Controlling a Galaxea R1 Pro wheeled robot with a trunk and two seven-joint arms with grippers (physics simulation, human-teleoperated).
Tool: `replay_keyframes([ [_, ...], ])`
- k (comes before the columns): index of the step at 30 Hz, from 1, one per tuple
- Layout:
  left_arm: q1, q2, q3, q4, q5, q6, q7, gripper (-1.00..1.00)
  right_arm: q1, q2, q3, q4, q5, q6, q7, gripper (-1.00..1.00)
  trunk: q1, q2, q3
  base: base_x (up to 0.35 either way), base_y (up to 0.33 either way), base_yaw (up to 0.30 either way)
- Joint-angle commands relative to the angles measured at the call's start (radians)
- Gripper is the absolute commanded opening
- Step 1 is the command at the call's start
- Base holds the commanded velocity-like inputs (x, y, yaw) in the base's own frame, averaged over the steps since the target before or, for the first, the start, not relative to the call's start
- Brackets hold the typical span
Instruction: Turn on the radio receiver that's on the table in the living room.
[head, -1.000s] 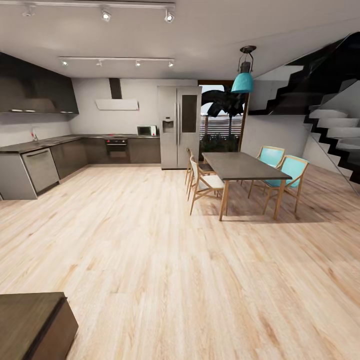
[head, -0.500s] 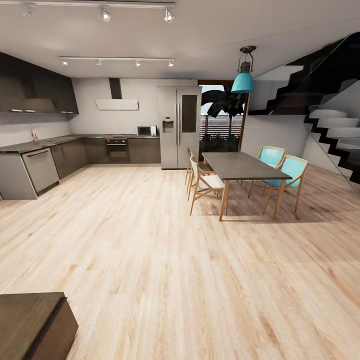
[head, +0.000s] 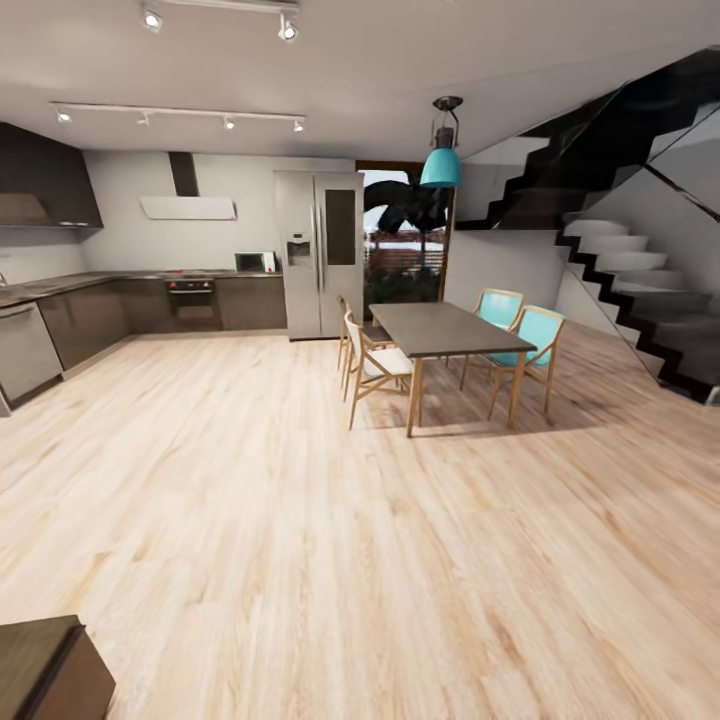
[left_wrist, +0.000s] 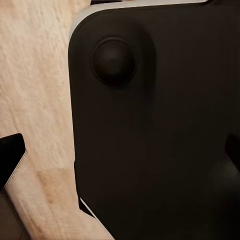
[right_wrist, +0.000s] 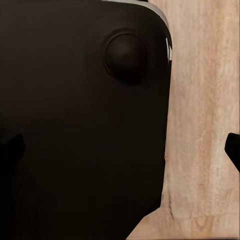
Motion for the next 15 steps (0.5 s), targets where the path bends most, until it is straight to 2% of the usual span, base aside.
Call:
replay_keyframes([
  [1, 0.000, 0.000, 0.000, 0.000, 0.000, 0.000, 0.000, 1.00, 0.000, 0.000, 0.000, 0.000, 0.000, 0.000, 0.000, 1.00, 0.000, 0.000, 0.000, 0.000, 0.000, -0.283],
  [15, 0.000, 0.000, 0.000, 0.000, 0.000, 0.000, 0.000, 1.00, 0.000, 0.002, 0.000, 0.000, 0.002, 0.000, 0.000, 1.00, 0.000, 0.000, 0.000, 0.000, 0.000, -0.285],
])
